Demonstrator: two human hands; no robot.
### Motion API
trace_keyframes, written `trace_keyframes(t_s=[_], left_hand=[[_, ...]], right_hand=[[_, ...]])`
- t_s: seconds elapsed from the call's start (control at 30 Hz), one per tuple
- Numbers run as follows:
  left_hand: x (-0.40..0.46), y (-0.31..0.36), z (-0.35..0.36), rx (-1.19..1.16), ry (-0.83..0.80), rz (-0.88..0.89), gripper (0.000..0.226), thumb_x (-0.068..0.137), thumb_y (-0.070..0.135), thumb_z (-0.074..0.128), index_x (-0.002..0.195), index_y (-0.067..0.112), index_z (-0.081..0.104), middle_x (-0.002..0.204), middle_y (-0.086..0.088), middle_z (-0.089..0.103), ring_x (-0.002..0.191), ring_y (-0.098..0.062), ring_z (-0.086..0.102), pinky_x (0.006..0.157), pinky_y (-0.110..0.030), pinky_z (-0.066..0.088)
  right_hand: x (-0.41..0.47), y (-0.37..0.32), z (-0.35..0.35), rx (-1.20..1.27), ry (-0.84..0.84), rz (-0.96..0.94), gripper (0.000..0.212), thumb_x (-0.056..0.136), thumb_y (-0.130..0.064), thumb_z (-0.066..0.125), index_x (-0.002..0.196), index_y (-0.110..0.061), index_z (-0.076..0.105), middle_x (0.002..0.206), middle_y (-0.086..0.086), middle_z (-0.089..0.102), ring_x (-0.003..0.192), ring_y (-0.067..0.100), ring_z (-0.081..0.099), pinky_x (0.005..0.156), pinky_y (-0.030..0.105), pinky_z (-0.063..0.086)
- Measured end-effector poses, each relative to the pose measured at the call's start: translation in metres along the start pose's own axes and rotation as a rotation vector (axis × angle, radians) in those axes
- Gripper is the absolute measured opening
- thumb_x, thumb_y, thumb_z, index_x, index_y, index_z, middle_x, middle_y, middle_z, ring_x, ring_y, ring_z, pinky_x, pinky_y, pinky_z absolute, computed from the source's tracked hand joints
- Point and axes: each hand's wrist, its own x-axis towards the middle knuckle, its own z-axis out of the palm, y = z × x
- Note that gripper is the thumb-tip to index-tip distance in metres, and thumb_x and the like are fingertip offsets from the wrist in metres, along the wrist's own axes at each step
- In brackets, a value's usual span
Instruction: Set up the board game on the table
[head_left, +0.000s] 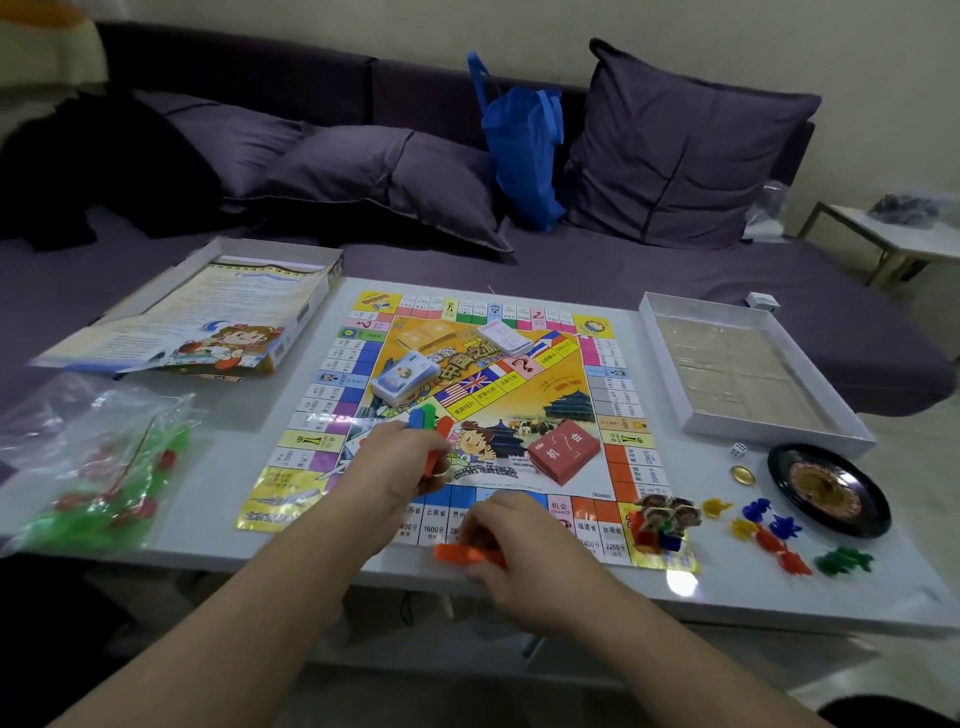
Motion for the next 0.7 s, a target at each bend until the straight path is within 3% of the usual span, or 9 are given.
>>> trace_keyframes(t_s=[0.13, 0.27, 0.47, 0.57, 0.7], left_hand=[[-0.004, 0.002, 0.001, -0.026, -0.025, -0.002, 0.023, 0.096, 0.0, 0.065, 0.117, -0.005, 0.061, 0.089, -0.019, 0.066, 0.076, -0.024, 0.064, 0.062, -0.033, 0.058], [-0.008, 0.004, 0.003, -0.024, -0.063, 0.008, 0.014, 0.099, 0.0, 0.061, 0.113, -0.001, 0.061, 0.103, -0.02, 0.069, 0.092, -0.028, 0.067, 0.072, -0.037, 0.06], [-0.001, -0.009, 0.006, 0.201, -0.014, 0.038, 0.015, 0.1, 0.008, 0.062, 0.115, 0.009, 0.061, 0.107, -0.018, 0.072, 0.098, -0.029, 0.07, 0.08, -0.041, 0.059], [0.001, -0.013, 0.01, 0.259, -0.005, 0.035, 0.013, 0.097, 0.01, 0.065, 0.11, 0.012, 0.061, 0.108, -0.019, 0.07, 0.101, -0.034, 0.069, 0.091, -0.05, 0.06], [0.004, -0.013, 0.013, 0.269, -0.002, 0.043, 0.011, 0.098, 0.01, 0.064, 0.108, 0.013, 0.061, 0.106, -0.021, 0.07, 0.092, -0.03, 0.067, 0.085, -0.046, 0.058]], right_hand=[[-0.001, -0.001, -0.013, 0.073, 0.03, 0.024, 0.033, 0.095, -0.035, 0.072, 0.125, -0.035, 0.058, 0.123, -0.015, 0.052, 0.114, 0.005, 0.051, 0.102, 0.029, 0.051], [-0.002, 0.006, -0.034, 0.107, 0.159, 0.081, 0.037, 0.099, -0.018, 0.068, 0.132, -0.03, 0.056, 0.131, -0.012, 0.055, 0.12, 0.006, 0.054, 0.096, 0.021, 0.051], [-0.003, 0.006, -0.021, -0.099, 0.046, 0.127, 0.041, 0.108, -0.045, 0.046, 0.146, -0.03, 0.051, 0.151, -0.011, 0.049, 0.137, 0.013, 0.049, 0.112, 0.041, 0.048], [-0.004, 0.007, -0.019, -0.157, -0.001, 0.141, 0.053, 0.109, -0.049, 0.04, 0.158, -0.029, 0.037, 0.166, -0.013, 0.032, 0.15, 0.014, 0.035, 0.121, 0.044, 0.036], [-0.002, 0.011, -0.021, -0.169, -0.024, 0.137, 0.056, 0.109, -0.05, 0.04, 0.161, -0.029, 0.032, 0.17, -0.014, 0.025, 0.153, 0.015, 0.03, 0.123, 0.043, 0.033]])
